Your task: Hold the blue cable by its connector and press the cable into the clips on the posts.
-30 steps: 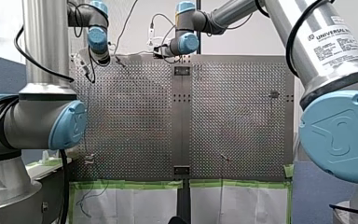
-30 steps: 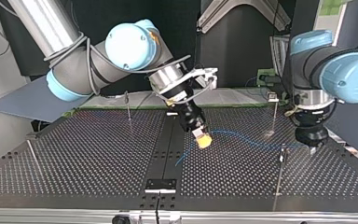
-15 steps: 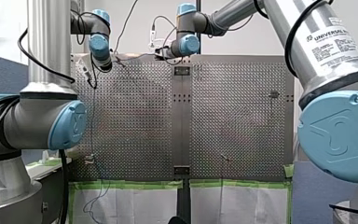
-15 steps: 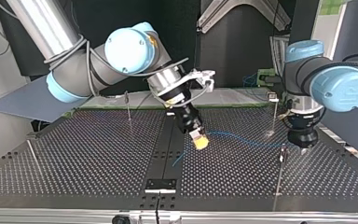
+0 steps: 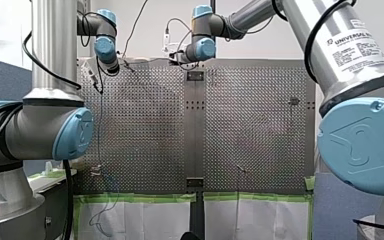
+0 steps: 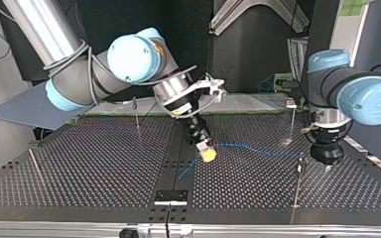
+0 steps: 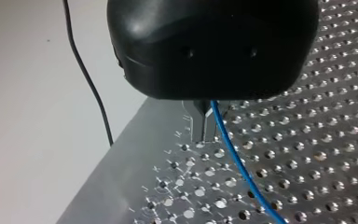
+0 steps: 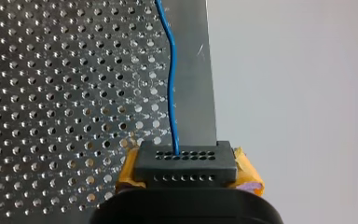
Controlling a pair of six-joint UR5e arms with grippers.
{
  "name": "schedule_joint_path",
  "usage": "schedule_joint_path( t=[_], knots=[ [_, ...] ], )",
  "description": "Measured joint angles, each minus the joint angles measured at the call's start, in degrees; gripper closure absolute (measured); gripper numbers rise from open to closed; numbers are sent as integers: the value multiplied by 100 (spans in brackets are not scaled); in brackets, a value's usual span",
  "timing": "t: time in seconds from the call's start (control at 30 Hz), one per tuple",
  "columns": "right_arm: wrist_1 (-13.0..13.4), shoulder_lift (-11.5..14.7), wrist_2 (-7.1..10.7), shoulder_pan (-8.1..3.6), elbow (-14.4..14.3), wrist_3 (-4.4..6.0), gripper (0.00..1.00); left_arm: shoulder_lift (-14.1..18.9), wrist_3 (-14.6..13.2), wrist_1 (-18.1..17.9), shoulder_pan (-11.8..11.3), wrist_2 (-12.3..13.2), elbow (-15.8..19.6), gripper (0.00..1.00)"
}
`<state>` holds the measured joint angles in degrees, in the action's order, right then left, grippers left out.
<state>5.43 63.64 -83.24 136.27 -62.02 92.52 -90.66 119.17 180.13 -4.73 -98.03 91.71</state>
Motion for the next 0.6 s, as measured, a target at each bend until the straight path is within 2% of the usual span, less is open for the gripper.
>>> schedule_joint_path(
  t=[0.6],
  knots=[
    [46,-163,37,-223,102,-5,100,-317,55,28,-77,128,-510,100]
  ],
)
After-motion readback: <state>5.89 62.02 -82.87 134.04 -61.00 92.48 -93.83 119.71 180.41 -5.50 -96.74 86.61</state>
